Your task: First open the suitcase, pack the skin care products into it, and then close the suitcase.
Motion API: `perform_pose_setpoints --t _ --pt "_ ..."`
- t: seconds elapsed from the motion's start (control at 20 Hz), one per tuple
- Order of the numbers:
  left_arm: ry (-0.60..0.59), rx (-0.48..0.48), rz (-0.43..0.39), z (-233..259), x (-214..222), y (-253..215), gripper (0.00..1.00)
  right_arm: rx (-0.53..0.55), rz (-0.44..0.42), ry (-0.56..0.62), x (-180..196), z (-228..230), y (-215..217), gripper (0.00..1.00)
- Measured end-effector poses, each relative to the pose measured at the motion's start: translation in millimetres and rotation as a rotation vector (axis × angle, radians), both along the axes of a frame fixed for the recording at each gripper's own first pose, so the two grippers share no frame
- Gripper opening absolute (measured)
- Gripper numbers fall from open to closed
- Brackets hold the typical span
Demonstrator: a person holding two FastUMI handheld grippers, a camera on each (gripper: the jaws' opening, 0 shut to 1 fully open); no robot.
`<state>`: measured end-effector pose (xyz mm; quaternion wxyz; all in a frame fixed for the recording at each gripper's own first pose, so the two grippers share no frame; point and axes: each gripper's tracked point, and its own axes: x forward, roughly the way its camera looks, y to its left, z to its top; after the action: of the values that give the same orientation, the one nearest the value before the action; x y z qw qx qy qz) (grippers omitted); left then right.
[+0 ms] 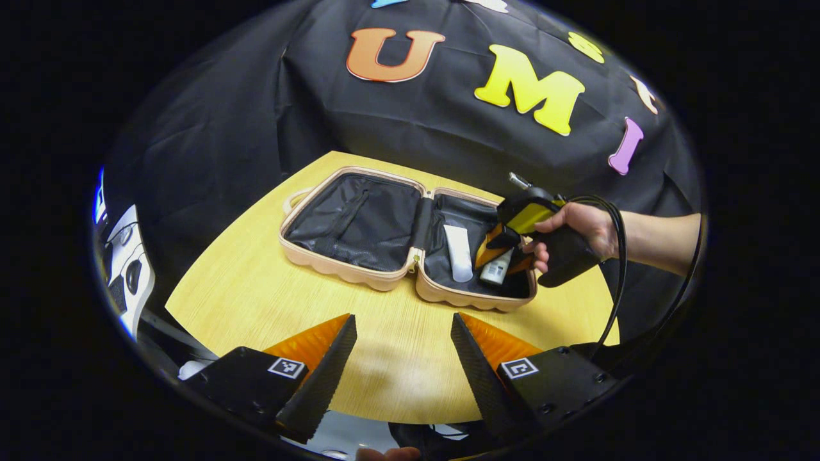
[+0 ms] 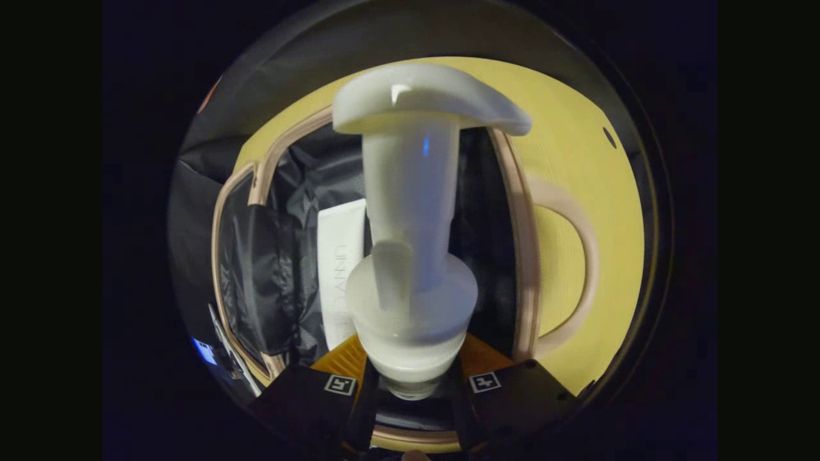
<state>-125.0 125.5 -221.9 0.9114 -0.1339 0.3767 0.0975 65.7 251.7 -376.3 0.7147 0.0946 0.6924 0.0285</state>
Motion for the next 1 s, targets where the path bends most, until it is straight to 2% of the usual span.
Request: perform_pose_setpoints --t 0.1,0.3,0.5,0.55,0.65,0.7,0.75,0.85,0.9,1.0 --pt "-0.012 -0.006 0.011 1 3 8 0.95 -0.030 0.010 -0.005 1 -1 0 0.44" --pt "-0.031 0.007 0.009 7 8 14 0.95 -0.082 0.018 -0.023 1 -2 1 0.49" --pt "-0.074 0.022 0.005 21 14 22 0.95 -0.071 0.011 -0.066 2 16 -6 0.51" --pt "-0.087 0.027 0.006 23 16 27 0.95 -0.054 0.014 -0.080 -1 24 -6 0.65" --pt "-0.142 0.030 0.001 31 22 36 0.95 -0.050 0.055 -0.112 -6 45 -15 0.70" --pt "-0.183 0.041 0.001 38 27 44 0.95 -0.033 0.095 -0.142 -10 59 -18 0.68" --pt "-0.213 0.053 0.000 43 31 53 0.95 -0.018 0.125 -0.199 -6 72 -20 0.72" --pt "-0.272 0.082 0.006 51 39 75 0.95 0.050 0.158 -0.364 2 116 -21 0.73" --pt "-0.303 0.074 0.017 53 44 88 0.95 0.096 0.174 -0.456 6 140 -18 0.73" --pt "-0.336 0.000 0.059 51 52 112 0.94 0.153 0.221 -0.661 8 193 -23 0.73"
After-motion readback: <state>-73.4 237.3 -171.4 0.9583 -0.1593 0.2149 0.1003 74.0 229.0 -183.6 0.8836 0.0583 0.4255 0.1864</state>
